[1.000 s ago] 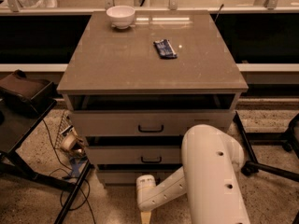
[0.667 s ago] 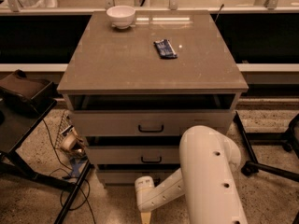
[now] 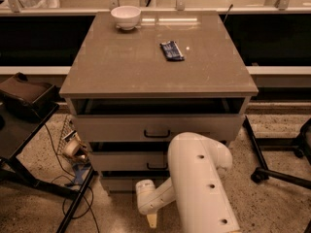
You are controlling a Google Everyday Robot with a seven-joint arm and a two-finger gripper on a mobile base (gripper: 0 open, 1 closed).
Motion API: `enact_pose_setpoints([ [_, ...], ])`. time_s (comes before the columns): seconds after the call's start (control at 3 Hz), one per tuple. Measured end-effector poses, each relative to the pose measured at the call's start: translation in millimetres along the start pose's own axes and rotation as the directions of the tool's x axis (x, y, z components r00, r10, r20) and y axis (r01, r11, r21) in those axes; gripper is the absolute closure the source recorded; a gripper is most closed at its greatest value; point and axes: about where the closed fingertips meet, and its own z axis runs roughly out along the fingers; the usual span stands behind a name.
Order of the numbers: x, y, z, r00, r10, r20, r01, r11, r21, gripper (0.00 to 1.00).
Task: Open bottom drawer
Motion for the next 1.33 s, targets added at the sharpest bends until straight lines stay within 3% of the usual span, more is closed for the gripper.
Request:
enact_pose_setpoints([
  [0.33,-1.8,-10.8,9.6,0.999,-0.024,-0.046,0.025,0.9996,0.012,0.16],
  [0.67,-1.7,-11.1,11.4,0.998,-0.028,-0.053,0.028,0.9995,0.012,0.47],
  [1.33,-0.6,-10.6,9.9,0.998,-0.028,-0.054,0.028,0.9995,0.011,0.95],
])
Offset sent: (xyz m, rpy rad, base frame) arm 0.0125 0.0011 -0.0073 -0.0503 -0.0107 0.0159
